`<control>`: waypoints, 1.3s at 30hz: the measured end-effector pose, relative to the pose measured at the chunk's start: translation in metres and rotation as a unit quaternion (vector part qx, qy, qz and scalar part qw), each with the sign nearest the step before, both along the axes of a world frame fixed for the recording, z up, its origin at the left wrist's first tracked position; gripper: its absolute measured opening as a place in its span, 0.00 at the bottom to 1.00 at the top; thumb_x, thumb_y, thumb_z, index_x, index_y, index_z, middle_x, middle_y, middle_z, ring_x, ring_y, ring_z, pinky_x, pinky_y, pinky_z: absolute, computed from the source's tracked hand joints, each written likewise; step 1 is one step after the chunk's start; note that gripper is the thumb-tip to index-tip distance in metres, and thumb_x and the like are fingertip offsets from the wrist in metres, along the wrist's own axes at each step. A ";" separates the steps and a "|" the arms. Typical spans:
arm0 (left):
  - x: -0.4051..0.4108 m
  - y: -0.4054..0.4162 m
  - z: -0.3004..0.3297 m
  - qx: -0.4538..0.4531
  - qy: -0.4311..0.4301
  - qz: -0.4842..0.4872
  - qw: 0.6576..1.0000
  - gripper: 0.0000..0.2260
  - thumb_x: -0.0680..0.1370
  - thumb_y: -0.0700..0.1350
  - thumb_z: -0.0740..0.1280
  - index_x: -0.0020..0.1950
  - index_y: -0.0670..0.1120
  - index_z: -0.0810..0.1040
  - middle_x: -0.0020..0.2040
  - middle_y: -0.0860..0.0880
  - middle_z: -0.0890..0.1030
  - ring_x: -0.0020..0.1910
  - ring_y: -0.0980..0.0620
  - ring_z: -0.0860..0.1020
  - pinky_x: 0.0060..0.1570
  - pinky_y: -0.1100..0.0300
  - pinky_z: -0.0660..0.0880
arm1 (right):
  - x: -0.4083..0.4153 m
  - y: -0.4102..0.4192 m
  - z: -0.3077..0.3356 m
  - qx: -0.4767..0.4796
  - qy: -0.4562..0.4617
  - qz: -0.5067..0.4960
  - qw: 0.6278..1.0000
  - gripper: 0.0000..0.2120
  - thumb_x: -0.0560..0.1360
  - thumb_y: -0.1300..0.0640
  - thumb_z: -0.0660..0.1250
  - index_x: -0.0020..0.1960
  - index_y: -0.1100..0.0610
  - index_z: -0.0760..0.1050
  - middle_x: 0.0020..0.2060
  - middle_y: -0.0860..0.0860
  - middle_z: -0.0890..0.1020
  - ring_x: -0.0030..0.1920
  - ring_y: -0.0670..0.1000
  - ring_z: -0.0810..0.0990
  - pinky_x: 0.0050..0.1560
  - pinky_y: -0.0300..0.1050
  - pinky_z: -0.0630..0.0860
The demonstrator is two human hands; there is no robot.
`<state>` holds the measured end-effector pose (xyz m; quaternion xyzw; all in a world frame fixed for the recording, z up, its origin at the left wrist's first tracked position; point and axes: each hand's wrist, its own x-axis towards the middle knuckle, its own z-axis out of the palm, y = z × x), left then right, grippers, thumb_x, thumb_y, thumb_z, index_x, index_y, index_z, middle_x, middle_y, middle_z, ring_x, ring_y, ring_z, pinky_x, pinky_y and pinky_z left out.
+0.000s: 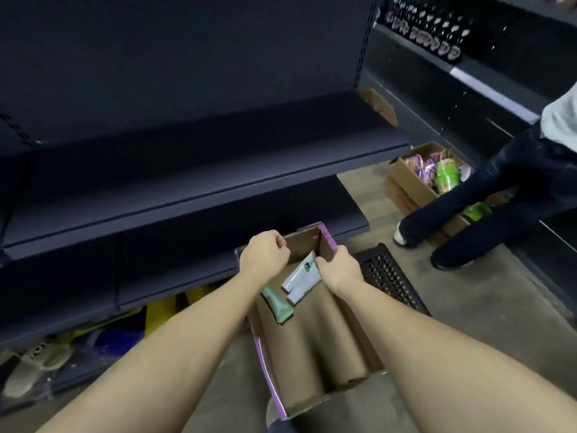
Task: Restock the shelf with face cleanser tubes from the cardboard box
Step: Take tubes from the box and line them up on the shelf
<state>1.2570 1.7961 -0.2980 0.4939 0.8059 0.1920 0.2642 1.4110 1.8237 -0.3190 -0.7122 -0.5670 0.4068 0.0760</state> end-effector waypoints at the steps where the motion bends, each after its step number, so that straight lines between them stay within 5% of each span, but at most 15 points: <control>1: -0.003 0.005 -0.011 -0.011 -0.006 -0.001 1.000 0.07 0.73 0.43 0.63 0.46 0.51 0.80 0.44 0.54 0.80 0.44 0.51 0.78 0.43 0.59 0.73 | -0.003 0.004 -0.010 -0.012 -0.001 -0.001 1.000 0.26 0.80 0.48 0.62 0.74 0.58 0.63 0.66 0.59 0.76 0.66 0.60 0.74 0.58 0.48 0.71; 10: -0.019 0.041 -0.111 -0.105 0.012 0.008 0.994 0.05 0.75 0.43 0.64 0.43 0.50 0.79 0.48 0.50 0.82 0.50 0.46 0.80 0.49 0.57 0.76 | -0.009 0.012 -0.113 -0.134 0.004 -0.003 0.991 0.26 0.78 0.50 0.64 0.74 0.54 0.64 0.65 0.56 0.77 0.65 0.58 0.76 0.63 0.45 0.70; 18: -0.022 0.061 -0.210 -0.261 0.139 -0.096 0.951 0.12 0.80 0.43 0.62 0.62 0.47 0.76 0.61 0.44 0.78 0.59 0.43 0.78 0.51 0.53 0.75 | -0.009 0.035 -0.220 -0.200 -0.009 0.026 0.980 0.29 0.78 0.52 0.64 0.77 0.56 0.62 0.70 0.55 0.73 0.68 0.57 0.73 0.66 0.42 0.68; 22: -0.019 0.062 -0.248 -0.356 0.164 -0.171 0.904 0.20 0.81 0.43 0.62 0.74 0.47 0.68 0.73 0.41 0.65 0.69 0.41 0.69 0.64 0.50 0.70 | -0.016 0.053 -0.257 -0.171 0.012 -0.015 0.985 0.27 0.78 0.52 0.65 0.75 0.57 0.63 0.65 0.56 0.78 0.63 0.58 0.77 0.61 0.44 0.71; 27: -0.016 0.070 -0.280 -0.361 0.228 -0.251 0.869 0.27 0.79 0.42 0.64 0.78 0.49 0.61 0.76 0.41 0.56 0.73 0.38 0.58 0.68 0.47 0.64 | -0.036 0.065 -0.296 -0.169 0.036 -0.106 0.979 0.34 0.71 0.44 0.72 0.70 0.59 0.68 0.63 0.55 0.79 0.61 0.57 0.79 0.51 0.41 0.70; 33: -0.019 0.068 -0.310 -0.326 0.370 -0.325 0.807 0.26 0.78 0.46 0.65 0.75 0.47 0.63 0.71 0.41 0.62 0.69 0.39 0.62 0.63 0.48 0.67 | -0.050 0.059 -0.319 -0.149 0.020 -0.152 0.977 0.42 0.64 0.45 0.79 0.68 0.62 0.63 0.62 0.57 0.76 0.59 0.60 0.78 0.55 0.49 0.76; 39: -0.006 0.056 -0.315 -0.324 0.309 -0.342 0.826 0.17 0.81 0.43 0.59 0.70 0.45 0.72 0.69 0.43 0.70 0.70 0.40 0.64 0.63 0.49 0.66 | -0.028 0.051 -0.310 -0.204 0.070 -0.162 0.963 0.33 0.58 0.48 0.71 0.62 0.54 0.74 0.51 0.51 0.83 0.51 0.56 0.83 0.54 0.48 0.80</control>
